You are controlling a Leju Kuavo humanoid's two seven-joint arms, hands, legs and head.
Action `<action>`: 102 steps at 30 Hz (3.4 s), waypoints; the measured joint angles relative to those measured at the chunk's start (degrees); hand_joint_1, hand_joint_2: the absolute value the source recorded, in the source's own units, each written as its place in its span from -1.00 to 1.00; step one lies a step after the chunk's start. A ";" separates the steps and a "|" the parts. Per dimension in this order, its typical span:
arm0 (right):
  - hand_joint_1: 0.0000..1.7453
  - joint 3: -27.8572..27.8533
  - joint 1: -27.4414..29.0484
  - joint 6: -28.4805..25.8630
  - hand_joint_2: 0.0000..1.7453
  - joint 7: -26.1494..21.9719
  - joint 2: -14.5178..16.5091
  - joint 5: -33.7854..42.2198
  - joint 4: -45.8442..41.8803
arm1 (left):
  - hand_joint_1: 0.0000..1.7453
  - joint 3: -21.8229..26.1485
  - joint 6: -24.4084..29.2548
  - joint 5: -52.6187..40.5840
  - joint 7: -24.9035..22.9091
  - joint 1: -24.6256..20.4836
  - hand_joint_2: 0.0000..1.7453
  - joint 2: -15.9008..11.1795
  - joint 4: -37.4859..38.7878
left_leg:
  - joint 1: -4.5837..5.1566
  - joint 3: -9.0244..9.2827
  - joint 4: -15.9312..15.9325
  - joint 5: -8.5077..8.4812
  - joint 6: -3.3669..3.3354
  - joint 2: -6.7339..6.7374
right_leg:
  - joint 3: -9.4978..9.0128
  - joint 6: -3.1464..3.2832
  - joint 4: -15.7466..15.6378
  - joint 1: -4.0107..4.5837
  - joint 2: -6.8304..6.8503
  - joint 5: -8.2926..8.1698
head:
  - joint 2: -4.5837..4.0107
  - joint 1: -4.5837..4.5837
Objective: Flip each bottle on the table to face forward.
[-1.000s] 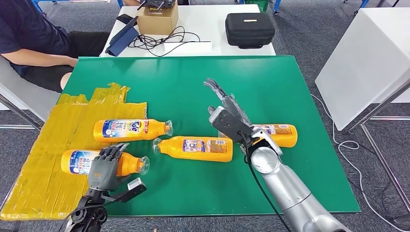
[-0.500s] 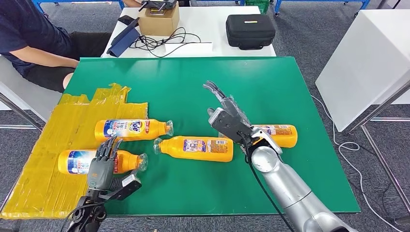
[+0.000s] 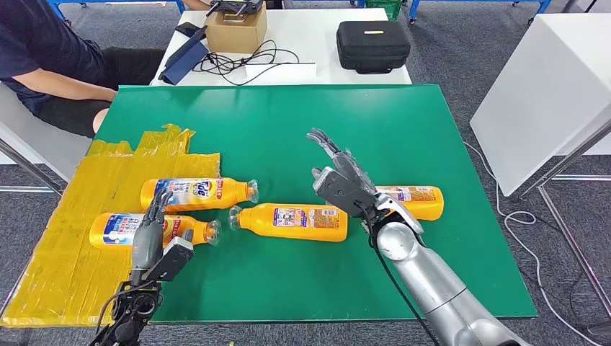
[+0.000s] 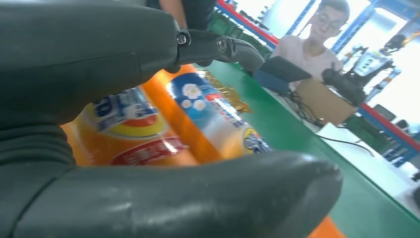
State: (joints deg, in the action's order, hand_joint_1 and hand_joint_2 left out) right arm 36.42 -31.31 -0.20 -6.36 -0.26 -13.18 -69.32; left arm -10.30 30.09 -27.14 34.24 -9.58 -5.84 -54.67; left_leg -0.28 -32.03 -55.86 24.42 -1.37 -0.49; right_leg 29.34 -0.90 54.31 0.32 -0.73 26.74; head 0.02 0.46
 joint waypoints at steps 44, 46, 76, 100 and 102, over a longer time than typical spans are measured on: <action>1.00 9.78 -4.05 2.93 1.00 17.70 12.29 -36.50 33.03 | -1.00 -1.39 -7.18 24.97 1.30 -11.93 -1.00 0.49 -25.45 | -0.01 0.00 -0.01 -0.04 0.01 0.03 | 0.05 0.00 0.01 0.01 0.06 0.00 | 0.00 -0.01; 1.00 9.76 -4.31 2.92 1.00 17.70 12.49 -36.82 33.73 | -1.00 -1.39 -7.18 25.20 1.23 -11.96 -1.00 0.50 -25.45 | -0.01 0.05 -0.01 -0.03 0.01 0.03 | 0.01 0.00 0.00 0.00 0.05 0.00 | 0.00 -0.01; 1.00 -5.35 2.64 -0.81 1.00 10.09 9.48 -22.36 9.20 | -1.00 1.26 -28.30 43.66 -5.94 -8.45 1.00 1.86 -24.71 | 0.04 0.00 -0.03 -0.05 -0.02 -0.01 | 0.01 -0.03 0.01 -0.06 0.05 -0.02 | 0.00 0.00; 1.00 -8.44 -7.38 -3.38 1.00 5.46 14.81 -11.29 6.44 | -1.00 2.94 -35.43 53.89 -9.90 -0.03 1.00 4.23 -31.93 | 0.00 -0.38 -0.02 -0.06 0.00 -0.09 | 0.40 0.00 0.12 0.00 0.09 0.00 | 0.00 -0.01; 1.00 -7.80 -8.11 -3.33 1.00 5.75 15.50 -11.07 7.91 | -1.00 2.93 -35.24 53.90 -10.04 0.02 1.00 4.37 -32.11 | 0.01 -0.41 -0.01 -0.07 0.00 -0.05 | 0.42 0.00 0.13 0.00 0.06 0.00 | 0.00 -0.02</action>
State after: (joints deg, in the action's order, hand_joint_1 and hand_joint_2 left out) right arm 28.62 -39.42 -3.53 -0.61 15.24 -24.25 -61.41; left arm -7.37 -5.16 26.76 24.21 -9.55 -1.47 -86.78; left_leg -0.28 -32.44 -55.87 24.35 -1.37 -0.53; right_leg 29.76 -0.90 54.45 0.32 -0.67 26.74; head 0.02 0.45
